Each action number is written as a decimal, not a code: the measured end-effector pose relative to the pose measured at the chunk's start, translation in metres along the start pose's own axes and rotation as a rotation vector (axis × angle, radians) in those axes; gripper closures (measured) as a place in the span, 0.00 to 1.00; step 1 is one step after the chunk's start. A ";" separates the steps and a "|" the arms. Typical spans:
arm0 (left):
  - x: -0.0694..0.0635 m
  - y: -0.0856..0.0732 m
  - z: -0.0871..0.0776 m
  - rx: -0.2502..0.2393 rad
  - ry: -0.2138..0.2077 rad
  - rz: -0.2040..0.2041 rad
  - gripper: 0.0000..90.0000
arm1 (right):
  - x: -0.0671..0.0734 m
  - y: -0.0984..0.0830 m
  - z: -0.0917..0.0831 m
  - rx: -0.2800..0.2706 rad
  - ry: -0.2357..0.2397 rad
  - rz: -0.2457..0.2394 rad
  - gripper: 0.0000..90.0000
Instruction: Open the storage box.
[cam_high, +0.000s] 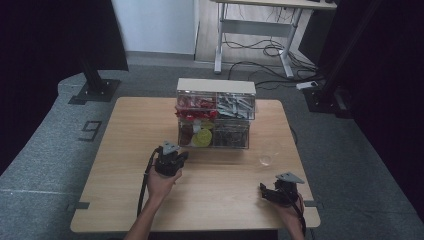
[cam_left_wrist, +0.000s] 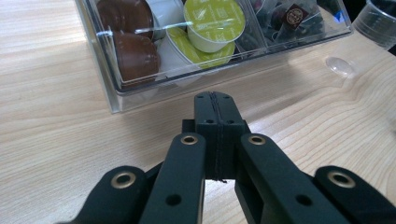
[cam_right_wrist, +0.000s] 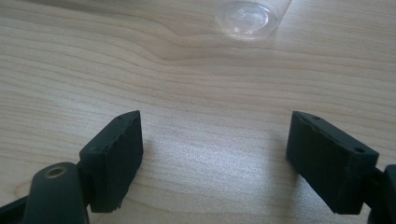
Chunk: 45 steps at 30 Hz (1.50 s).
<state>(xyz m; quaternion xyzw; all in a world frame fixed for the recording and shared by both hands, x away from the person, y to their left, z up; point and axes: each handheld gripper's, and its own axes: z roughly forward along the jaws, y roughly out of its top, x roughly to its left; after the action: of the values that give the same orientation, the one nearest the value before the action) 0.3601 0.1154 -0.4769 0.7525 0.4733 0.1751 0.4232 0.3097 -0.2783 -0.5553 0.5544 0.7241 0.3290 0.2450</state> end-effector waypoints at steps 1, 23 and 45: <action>0.000 0.001 0.004 0.009 -0.004 -0.002 1.00 | 0.000 0.000 0.000 0.000 0.000 0.000 0.21; 0.006 0.002 0.033 0.051 -0.006 -0.011 1.00 | 0.000 0.000 0.000 0.001 0.000 0.002 0.21; 0.016 0.006 0.047 0.063 0.011 -0.036 1.00 | 0.000 0.001 0.001 0.003 -0.001 0.007 0.20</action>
<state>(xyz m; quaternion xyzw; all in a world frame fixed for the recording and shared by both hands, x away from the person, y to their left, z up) 0.4023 0.1057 -0.5014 0.7558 0.4942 0.1566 0.3999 0.3109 -0.2780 -0.5554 0.5573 0.7226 0.3286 0.2435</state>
